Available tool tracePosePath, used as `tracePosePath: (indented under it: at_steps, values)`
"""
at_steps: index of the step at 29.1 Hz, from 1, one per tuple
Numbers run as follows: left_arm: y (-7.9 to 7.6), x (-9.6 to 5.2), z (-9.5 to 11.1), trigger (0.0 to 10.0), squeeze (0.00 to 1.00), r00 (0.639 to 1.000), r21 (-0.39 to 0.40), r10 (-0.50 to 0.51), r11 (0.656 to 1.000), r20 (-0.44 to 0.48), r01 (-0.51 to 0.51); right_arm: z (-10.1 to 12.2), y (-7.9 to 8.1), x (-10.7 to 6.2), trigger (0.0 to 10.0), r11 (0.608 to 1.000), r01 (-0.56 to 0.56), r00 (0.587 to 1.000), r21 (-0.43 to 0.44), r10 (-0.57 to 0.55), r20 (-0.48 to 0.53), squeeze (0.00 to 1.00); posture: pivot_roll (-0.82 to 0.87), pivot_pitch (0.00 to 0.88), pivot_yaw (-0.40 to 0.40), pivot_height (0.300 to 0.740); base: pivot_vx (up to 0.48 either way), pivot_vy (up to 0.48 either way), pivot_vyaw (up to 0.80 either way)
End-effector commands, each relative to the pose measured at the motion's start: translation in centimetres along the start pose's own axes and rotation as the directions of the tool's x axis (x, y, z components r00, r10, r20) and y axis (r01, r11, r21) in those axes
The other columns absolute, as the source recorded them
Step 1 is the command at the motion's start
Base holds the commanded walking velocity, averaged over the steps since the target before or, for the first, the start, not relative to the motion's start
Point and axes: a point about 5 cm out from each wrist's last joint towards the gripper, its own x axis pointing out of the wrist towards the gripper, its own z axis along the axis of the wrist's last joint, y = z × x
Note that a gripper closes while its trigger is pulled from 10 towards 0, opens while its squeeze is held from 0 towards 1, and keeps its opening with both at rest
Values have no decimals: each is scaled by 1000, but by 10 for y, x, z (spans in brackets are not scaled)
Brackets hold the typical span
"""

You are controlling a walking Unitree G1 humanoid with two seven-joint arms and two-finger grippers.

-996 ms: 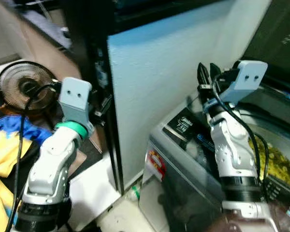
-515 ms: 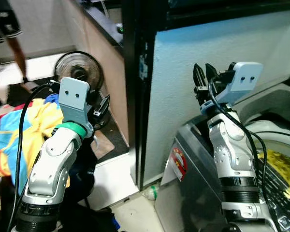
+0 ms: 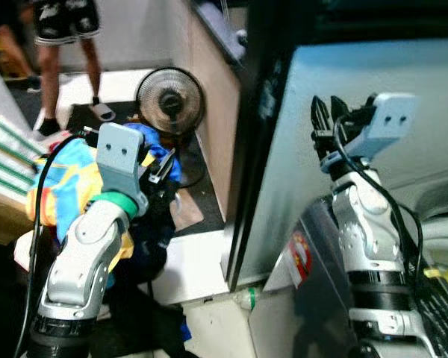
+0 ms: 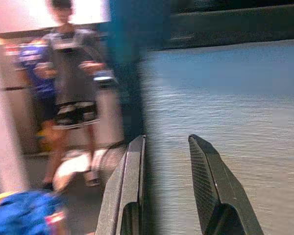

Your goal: Clothes washing

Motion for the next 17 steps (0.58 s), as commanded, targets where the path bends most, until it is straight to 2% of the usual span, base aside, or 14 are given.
tracePosePath:
  at_steps: [1,10,13,17]
  values:
    - [-2,-2,1,10000,0,1000,0,-7,1000,7,7,-2,-6,-2,10000,1000,18,1000,-2,-18,-6,0,62,0,7,740,0,0,788]
    - [-2,-2,1,10000,0,1000,-11,0,1000,8,0,0,-9,-1,10000,1000,25,1000,8,-25,12,0,63,0,3,740,0,0,779]
    - [-1,-2,1,10000,0,1000,-19,8,1000,5,-8,2,-10,-1,10000,998,34,999,52,-36,33,0,65,0,-1,740,0,0,0]
    - [-1,-2,1,10000,0,1000,-23,11,1000,5,-11,1,-11,-1,10000,997,35,999,65,-38,35,0,68,0,-5,740,0,0,0]
